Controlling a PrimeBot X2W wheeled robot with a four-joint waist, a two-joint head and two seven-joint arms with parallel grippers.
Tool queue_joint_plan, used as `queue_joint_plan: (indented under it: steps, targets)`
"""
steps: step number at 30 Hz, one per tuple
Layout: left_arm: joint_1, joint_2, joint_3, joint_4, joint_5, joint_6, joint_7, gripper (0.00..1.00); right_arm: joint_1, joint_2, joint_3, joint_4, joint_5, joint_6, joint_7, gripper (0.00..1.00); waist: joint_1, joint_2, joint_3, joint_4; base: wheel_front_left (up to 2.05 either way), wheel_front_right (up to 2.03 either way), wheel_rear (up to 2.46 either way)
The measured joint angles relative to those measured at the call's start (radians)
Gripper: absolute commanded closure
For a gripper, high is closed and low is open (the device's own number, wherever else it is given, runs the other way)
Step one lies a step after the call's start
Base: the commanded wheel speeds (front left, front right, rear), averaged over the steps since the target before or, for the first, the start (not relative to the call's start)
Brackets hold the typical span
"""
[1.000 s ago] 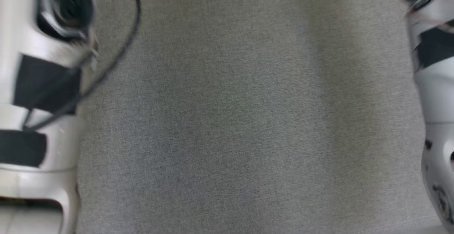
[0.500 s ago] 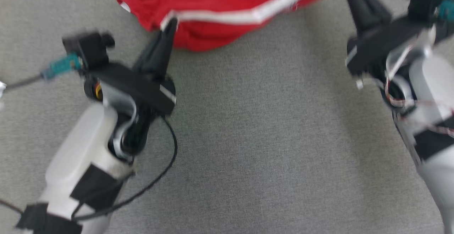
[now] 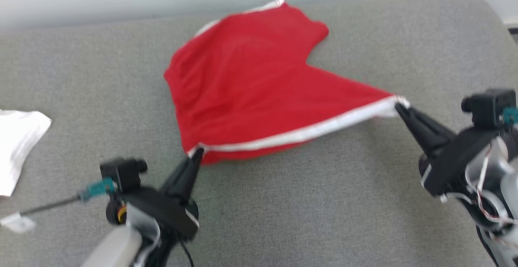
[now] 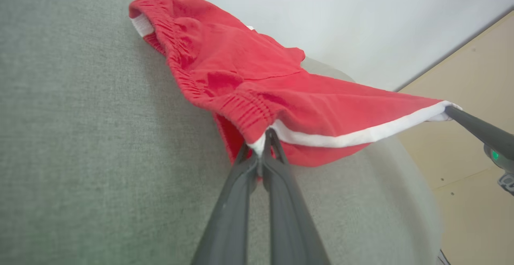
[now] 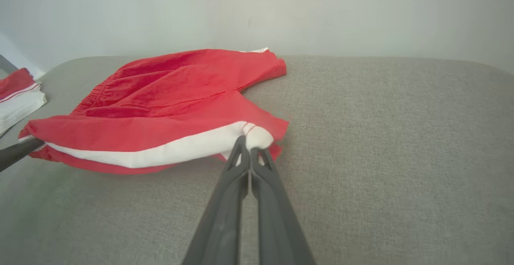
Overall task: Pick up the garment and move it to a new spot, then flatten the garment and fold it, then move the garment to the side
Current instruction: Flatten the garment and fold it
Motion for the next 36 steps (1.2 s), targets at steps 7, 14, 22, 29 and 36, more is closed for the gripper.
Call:
queue_joint_plan:
  steps: [7, 14, 22, 29, 36]
  targets:
    - [0.139, 0.016, -0.049, -0.059, 0.012, 0.037, -0.005, 1.00, 0.241, -0.013, -0.080, -0.151, 0.045, 0.000, 0.151, 1.00, 0.0000, -0.0001, -0.066, 0.008, 0.00, 0.00, 0.00]
    - [0.261, 0.035, -0.079, -0.121, 0.010, 0.072, 0.000, 1.00, 0.478, 0.050, -0.203, -0.233, 0.037, 0.000, 0.277, 1.00, 0.0001, -0.0001, -0.103, 0.027, 0.00, 0.00, 0.00]
    - [0.356, 0.098, -0.123, -0.199, -0.006, 0.102, 0.086, 1.00, 0.651, 0.147, -0.315, -0.300, 0.006, 0.000, 0.414, 1.00, 0.0001, 0.0000, -0.115, 0.043, 0.00, 0.00, 0.00]
    - [0.357, 0.095, -0.086, -0.295, -0.019, 0.106, 0.048, 1.00, 0.573, 0.157, -0.335, -0.409, -0.049, 0.000, 0.354, 1.00, 0.0003, 0.0000, -0.110, 0.050, 0.00, 0.00, 0.00]
    - [0.261, 0.037, -0.040, -0.293, -0.032, 0.083, -0.002, 1.00, 0.325, 0.079, -0.230, -0.300, -0.088, 0.000, 0.266, 1.00, 0.0003, 0.0000, -0.092, 0.070, 0.00, 0.00, 0.00]
